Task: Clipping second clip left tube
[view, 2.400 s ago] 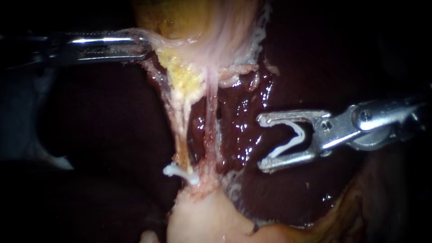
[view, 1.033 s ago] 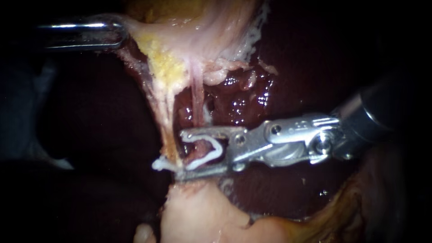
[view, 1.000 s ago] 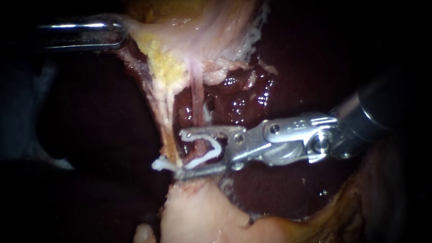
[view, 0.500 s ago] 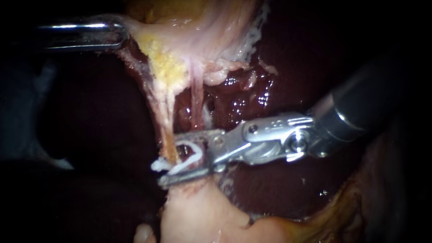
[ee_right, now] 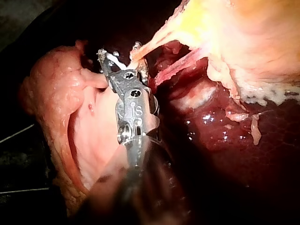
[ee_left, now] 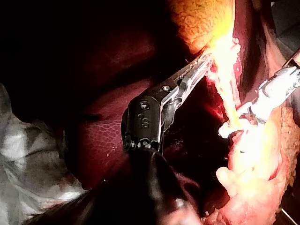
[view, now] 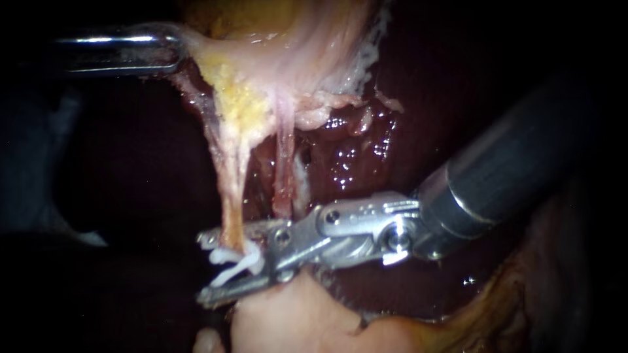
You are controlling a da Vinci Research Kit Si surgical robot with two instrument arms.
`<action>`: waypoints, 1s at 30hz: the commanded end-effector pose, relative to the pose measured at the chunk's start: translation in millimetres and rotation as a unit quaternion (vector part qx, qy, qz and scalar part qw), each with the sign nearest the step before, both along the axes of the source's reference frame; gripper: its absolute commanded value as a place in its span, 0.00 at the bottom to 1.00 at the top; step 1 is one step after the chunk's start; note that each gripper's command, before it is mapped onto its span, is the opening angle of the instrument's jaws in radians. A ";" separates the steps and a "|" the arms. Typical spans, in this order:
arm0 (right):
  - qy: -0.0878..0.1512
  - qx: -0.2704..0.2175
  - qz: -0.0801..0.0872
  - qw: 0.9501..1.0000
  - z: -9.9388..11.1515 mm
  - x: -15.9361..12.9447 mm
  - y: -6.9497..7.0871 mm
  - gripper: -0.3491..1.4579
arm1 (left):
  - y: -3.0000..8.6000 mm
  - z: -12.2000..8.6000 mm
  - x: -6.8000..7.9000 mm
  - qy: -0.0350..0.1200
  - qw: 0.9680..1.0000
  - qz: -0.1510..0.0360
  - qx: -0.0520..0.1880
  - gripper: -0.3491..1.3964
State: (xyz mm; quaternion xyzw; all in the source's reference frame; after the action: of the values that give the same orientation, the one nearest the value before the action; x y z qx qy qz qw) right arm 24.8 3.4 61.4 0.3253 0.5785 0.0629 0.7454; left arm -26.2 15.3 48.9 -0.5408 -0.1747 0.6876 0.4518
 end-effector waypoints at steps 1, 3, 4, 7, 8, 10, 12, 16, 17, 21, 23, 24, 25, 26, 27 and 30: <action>0.002 -0.001 -0.003 1.000 -0.4 -0.1 -0.3 0.44 | 0.0 0.0 0.0 0.000 1.000 0.000 0.000 0.00; 0.003 0.002 -0.006 1.000 -0.9 -0.2 -0.7 0.43 | 0.0 0.0 0.0 0.000 1.000 0.000 0.000 0.00; 0.004 0.002 -0.007 1.000 -1.1 -0.3 -0.9 0.43 | 0.0 0.0 0.0 0.000 1.000 0.000 0.000 0.00; 0.004 0.002 -0.008 1.000 -1.3 -0.4 -1.1 0.41 | 0.0 0.0 0.0 0.000 1.000 0.000 0.000 0.00; 0.004 0.002 -0.008 1.000 -1.3 -0.5 -1.1 0.40 | 0.0 0.0 0.0 0.000 1.000 0.000 0.000 0.00; 0.001 0.010 -0.007 1.000 -1.2 -0.5 -1.0 0.36 | 0.0 0.0 0.0 0.000 1.000 0.000 0.000 0.00; -0.004 0.014 -0.001 1.000 -1.0 -0.6 -0.8 0.29 | 0.0 0.0 0.0 0.000 1.000 0.000 0.000 0.00; -0.011 0.024 0.006 1.000 -0.4 -0.7 -0.3 0.13 | 0.0 0.0 0.0 0.000 1.000 0.000 0.000 0.00; -0.013 0.027 0.007 1.000 -0.3 -0.7 -0.1 0.10 | 0.0 0.0 0.0 0.000 1.000 0.000 0.000 0.00; -0.020 0.046 0.010 0.999 0.0 -0.8 0.1 0.00 | 0.0 0.0 0.0 0.000 1.000 0.000 0.000 0.00; -0.025 0.063 0.013 0.998 0.1 -0.8 0.3 0.00 | 0.0 0.1 0.0 0.000 1.000 0.000 0.000 0.00; -0.026 0.069 0.014 0.997 0.2 -0.7 0.4 0.00 | 0.1 0.1 0.0 0.000 1.000 0.000 0.000 0.00; -0.030 0.068 0.013 0.997 0.3 -0.8 0.5 0.00 | 0.1 0.1 0.0 0.000 1.000 0.000 0.000 0.00; -0.034 0.067 0.011 0.997 0.3 -0.8 0.6 0.00 | 0.1 0.1 0.0 0.000 1.000 0.000 0.000 0.00; -0.037 0.066 0.008 0.997 0.4 -0.8 0.6 0.00 | 0.1 0.1 0.0 0.000 1.000 0.000 0.000 0.00; -0.040 0.071 0.007 0.997 0.6 -0.9 0.7 0.00 | 0.1 0.1 0.0 0.000 1.000 0.000 0.000 0.00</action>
State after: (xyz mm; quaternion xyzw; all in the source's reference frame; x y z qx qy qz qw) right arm 24.0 4.1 62.0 0.3690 0.5451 0.1225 0.7427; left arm -26.2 15.4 48.9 -0.5408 -0.1747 0.6875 0.4521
